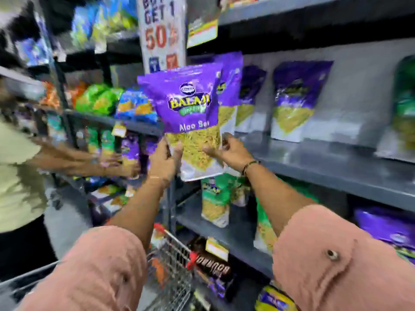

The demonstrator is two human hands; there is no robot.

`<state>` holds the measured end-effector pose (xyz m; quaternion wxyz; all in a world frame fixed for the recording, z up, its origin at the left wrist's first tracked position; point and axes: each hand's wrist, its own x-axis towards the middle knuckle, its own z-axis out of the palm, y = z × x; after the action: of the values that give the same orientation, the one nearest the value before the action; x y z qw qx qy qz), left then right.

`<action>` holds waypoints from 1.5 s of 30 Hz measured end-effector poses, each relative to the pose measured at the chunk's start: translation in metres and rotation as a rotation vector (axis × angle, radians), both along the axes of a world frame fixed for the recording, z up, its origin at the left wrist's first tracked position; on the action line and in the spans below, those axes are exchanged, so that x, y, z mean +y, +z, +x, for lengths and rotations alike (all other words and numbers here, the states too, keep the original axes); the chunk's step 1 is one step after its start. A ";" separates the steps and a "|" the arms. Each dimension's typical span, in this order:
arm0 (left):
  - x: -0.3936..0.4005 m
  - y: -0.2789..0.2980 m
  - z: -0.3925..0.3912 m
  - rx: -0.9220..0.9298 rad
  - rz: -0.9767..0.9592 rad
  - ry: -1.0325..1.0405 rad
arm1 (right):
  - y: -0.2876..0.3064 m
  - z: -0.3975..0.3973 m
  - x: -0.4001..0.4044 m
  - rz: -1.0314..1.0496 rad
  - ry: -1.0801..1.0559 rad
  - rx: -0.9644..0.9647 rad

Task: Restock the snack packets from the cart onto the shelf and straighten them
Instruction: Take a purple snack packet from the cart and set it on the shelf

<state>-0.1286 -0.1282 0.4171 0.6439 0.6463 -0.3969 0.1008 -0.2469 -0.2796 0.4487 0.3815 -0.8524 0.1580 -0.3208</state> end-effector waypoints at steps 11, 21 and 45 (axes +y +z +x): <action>-0.197 0.051 -0.035 0.083 -0.079 -0.482 | 0.016 -0.072 -0.120 -0.033 -0.583 -0.087; -0.248 0.029 -0.009 0.160 -0.062 -0.481 | 0.003 -0.056 -0.142 0.003 -0.625 -0.131; -0.257 0.057 -0.359 -0.216 -0.186 -0.417 | 0.041 -0.404 -0.116 -0.828 -1.185 -0.292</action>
<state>-0.4876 -0.3848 0.4743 0.6613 0.4739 -0.5772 0.0704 -0.6508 -0.3957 0.4897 -0.1916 -0.6468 0.4057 -0.6168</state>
